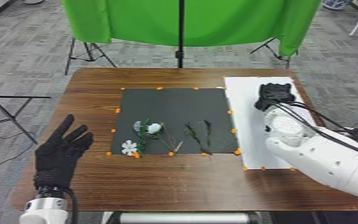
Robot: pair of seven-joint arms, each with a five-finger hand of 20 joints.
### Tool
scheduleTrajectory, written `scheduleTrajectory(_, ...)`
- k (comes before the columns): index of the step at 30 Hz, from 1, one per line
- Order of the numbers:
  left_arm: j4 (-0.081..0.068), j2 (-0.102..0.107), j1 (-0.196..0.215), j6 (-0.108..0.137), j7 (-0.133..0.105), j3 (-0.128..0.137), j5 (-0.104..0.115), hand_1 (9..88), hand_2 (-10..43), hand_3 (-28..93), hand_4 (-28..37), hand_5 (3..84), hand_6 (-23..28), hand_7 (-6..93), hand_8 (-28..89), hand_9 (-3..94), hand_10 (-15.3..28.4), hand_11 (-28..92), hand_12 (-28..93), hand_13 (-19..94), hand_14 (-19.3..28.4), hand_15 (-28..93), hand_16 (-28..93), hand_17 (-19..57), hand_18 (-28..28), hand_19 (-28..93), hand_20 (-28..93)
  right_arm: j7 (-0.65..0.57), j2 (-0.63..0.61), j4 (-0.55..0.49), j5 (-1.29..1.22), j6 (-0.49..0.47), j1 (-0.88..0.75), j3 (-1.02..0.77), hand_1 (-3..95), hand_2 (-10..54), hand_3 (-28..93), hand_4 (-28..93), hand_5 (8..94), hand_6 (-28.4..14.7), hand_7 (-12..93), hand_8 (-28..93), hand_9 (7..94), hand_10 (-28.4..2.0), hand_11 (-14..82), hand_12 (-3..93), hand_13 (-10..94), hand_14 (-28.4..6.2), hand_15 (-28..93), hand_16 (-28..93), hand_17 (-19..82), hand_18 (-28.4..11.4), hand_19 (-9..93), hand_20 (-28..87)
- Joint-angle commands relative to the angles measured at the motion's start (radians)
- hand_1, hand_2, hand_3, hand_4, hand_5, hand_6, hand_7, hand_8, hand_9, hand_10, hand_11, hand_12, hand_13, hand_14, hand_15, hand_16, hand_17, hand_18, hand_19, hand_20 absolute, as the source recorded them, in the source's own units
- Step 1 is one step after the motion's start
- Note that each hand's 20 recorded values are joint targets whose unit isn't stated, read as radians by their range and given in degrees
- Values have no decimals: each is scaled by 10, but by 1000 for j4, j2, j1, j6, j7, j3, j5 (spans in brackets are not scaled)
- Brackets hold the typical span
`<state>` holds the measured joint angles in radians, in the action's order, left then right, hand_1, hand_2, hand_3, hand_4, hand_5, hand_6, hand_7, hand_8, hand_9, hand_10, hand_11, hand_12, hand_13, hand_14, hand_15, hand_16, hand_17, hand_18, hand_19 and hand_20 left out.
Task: Arrange flowers
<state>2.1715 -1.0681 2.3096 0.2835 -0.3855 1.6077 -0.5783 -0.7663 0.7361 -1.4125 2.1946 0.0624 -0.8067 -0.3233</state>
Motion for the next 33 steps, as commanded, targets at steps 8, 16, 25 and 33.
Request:
scheduleTrajectory(8,-8,-12,14,-2,6,-8,2,219,70,823,-278,348,75,86,-84,353,207,249,108,234,284,613,-110,-32,284,487,458,20,33,-115,79,296,3,39,543,-95,672,-283,866,51,156,-8,908,-61,199,326,733,-41,683,208,277,-189,823,399)
scheduleTrajectory(16,-6,-11,13,-3,12,-4,-1,218,72,822,-280,349,76,86,-84,353,207,250,109,233,284,613,-110,-32,284,488,456,163,108,-295,43,269,-8,11,522,-95,706,-283,871,43,150,0,906,-73,232,312,734,-43,690,213,274,-196,836,396)
scheduleTrajectory(25,-6,-14,4,-10,30,-4,-11,217,72,823,-279,349,76,86,-84,353,206,250,108,234,284,613,-110,-32,284,489,454,219,223,-320,102,130,-95,30,518,-95,708,-283,863,42,144,-1,888,-76,247,309,712,-52,696,216,253,-201,830,396)
scheduleTrajectory(33,-7,-26,5,-11,55,1,-21,218,72,824,-280,349,77,85,-84,354,207,251,108,234,284,613,-111,-33,284,490,453,182,234,-314,89,103,-124,53,512,-95,704,-283,850,43,142,-5,874,-77,244,308,700,-56,696,214,243,-202,823,398)
